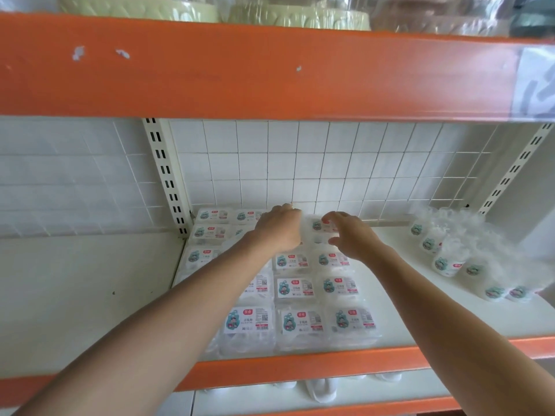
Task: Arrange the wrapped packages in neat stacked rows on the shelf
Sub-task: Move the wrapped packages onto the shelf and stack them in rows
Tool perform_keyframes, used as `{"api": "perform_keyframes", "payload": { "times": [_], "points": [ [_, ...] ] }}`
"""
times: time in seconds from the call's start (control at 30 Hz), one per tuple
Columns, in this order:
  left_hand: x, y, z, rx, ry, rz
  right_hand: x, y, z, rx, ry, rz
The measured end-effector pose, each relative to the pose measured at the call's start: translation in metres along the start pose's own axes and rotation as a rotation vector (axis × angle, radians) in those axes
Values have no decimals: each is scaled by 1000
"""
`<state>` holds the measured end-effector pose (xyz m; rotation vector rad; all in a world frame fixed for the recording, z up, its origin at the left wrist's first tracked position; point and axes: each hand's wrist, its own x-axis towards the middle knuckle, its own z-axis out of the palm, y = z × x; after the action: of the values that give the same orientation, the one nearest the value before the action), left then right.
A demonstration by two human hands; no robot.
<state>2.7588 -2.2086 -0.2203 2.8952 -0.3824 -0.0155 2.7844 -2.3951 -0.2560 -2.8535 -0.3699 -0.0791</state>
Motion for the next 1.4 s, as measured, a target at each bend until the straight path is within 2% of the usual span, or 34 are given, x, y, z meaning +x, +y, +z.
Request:
{"api": "perform_keyframes", "payload": {
  "times": [0.1, 0.33, 0.83, 0.97, 1.07, 1.17, 1.27, 1.4],
  "points": [
    [4, -4, 2, 19, -91, -25, 6, 2, 5, 5, 14, 8],
    [10, -11, 13, 34, -156, -61, 10, 3, 12, -15, 54, 70],
    [10, -12, 13, 29, -127, -30, 9, -8, 17, -7, 19, 89],
    [-1, -16, -1, 102, -17, 16, 0, -17, 15, -83, 68, 28],
    [-18, -30, -8, 171, 38, -42, -10, -30, 15, -46, 81, -33],
    [-33, -44, -14, 204, 10, -135, -18, -45, 18, -4, 95, -75],
    [-40, -49, -14, 148, -14, -158, -27, -57, 21, 19, 102, -112],
    [-44, -45, -13, -45, 78, -130, -36, -69, 22, 121, 127, -161]
  ]
}}
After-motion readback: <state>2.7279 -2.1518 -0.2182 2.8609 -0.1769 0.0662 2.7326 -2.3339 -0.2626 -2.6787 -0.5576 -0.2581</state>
